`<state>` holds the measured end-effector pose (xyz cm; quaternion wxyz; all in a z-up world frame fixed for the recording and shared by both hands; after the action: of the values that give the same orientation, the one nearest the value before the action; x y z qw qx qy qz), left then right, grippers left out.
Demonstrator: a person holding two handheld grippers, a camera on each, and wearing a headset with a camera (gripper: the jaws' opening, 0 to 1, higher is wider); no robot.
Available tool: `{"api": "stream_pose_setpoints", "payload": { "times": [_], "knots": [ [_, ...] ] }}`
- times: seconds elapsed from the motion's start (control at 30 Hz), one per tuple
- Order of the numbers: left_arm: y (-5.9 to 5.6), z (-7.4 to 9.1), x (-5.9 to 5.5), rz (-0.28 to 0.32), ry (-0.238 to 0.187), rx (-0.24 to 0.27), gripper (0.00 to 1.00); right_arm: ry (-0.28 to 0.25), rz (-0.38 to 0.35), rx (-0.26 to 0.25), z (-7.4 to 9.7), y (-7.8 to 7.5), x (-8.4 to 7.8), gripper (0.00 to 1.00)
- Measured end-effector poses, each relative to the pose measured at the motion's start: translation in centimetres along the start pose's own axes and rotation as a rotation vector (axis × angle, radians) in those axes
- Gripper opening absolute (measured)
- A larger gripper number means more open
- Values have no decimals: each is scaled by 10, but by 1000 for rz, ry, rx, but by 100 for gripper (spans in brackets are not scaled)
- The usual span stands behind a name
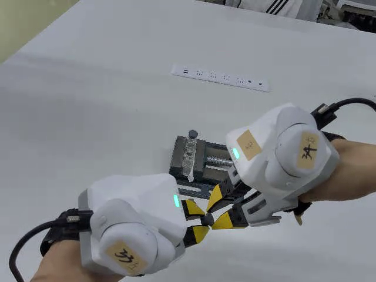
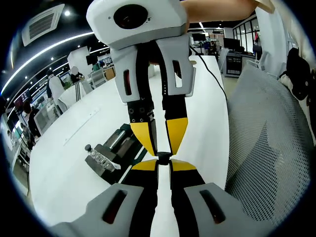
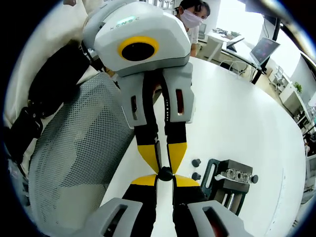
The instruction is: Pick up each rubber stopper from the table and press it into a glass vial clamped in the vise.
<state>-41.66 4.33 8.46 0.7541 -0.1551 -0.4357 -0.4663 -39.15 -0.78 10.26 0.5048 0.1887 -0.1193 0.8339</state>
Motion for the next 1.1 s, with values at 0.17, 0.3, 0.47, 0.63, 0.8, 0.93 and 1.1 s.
{"api": "stream_pose_setpoints", "payload": {
  "times": [0.17, 0.3, 0.47, 0.63, 0.8, 0.93, 1.1],
  "knots": [
    [1, 0, -2, 14, 0, 4, 4, 1, 4, -3, -1, -1, 1, 6],
    [0, 2, -5, 101, -22, -8, 3, -12, 7, 3, -3, 1, 2, 6],
    [5, 8, -7, 161, -52, 25, 3, -62, -18, -31, 1, -4, 5, 7],
    [16, 14, -8, 316, -134, 31, 3, -105, -39, -63, 14, -11, 10, 10],
    [19, 17, -13, 324, -142, 41, 3, -152, -48, -63, 22, -12, 16, 10],
    [17, 17, -12, 329, -152, 36, 3, -120, -25, -46, 17, -9, 14, 9],
    [16, 17, -14, 326, -157, 31, 3, -101, 1, -46, 13, -6, 14, 10]
  ]
}}
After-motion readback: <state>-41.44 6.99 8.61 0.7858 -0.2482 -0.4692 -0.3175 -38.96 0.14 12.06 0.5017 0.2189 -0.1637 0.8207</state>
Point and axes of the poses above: the centre of the closed fingertips' face, and the gripper's own axes: z roughly backward along the fingers, y roughly to its left, x roughly out of its top, the point moved 5 cm from there along z, roughly backward along the fingers, and after that the axes turned 2 degrees about y, right-handed, at the moved point
